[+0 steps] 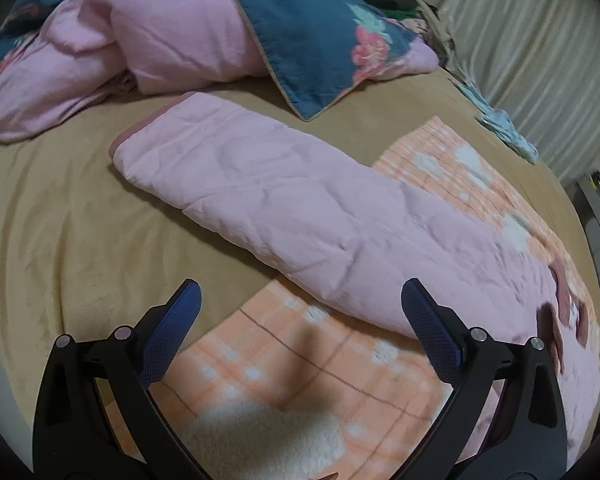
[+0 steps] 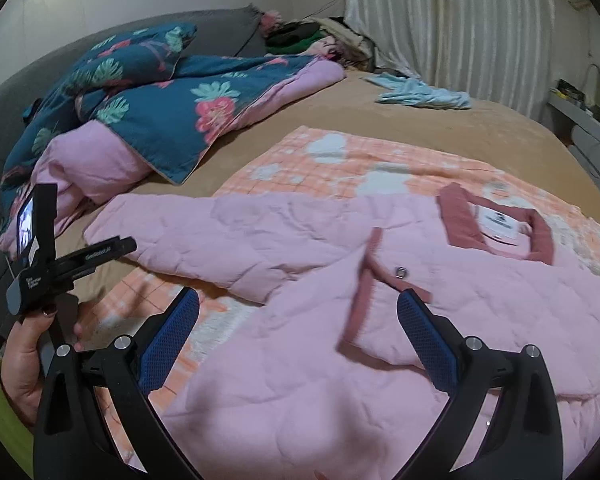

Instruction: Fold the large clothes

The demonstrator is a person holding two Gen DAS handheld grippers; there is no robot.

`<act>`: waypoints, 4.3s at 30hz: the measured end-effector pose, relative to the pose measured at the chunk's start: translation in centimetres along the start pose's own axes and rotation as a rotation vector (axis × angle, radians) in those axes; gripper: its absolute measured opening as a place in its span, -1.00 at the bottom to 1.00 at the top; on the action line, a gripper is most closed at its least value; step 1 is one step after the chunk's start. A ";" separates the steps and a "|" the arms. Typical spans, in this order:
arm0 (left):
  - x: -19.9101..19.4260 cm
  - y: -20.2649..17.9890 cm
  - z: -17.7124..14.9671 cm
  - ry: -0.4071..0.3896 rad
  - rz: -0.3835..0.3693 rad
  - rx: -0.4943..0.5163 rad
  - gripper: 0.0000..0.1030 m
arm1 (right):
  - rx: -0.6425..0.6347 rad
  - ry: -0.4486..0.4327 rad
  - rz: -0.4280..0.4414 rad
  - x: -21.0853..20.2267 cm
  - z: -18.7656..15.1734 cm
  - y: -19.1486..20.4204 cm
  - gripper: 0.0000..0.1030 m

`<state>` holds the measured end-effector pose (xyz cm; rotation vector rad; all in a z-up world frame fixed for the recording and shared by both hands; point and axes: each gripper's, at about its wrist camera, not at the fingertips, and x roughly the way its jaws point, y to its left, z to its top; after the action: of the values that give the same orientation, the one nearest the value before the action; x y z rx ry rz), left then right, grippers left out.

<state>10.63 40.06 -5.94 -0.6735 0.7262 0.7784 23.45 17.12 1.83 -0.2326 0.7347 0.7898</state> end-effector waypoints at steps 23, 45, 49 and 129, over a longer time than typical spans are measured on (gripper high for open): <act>7.1 4.6 3.5 0.044 -0.003 -0.249 0.82 | 0.008 0.057 0.017 4.9 0.6 0.7 0.92; 5.5 5.2 7.3 -0.102 -0.037 -0.197 -0.65 | 0.102 0.056 -0.046 3.2 -1.5 -3.8 0.91; 1.6 4.0 8.2 -0.182 -0.122 -0.183 -0.69 | 0.131 0.038 -0.061 1.8 -1.8 -4.7 0.91; -18.4 -31.7 -9.4 -0.316 -0.563 0.696 -0.82 | 0.491 -0.208 -0.227 -19.3 -13.2 -24.1 0.92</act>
<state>23.74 9.02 11.29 -0.0924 0.4349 0.0782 24.78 -16.44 3.43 0.2054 0.6688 0.3925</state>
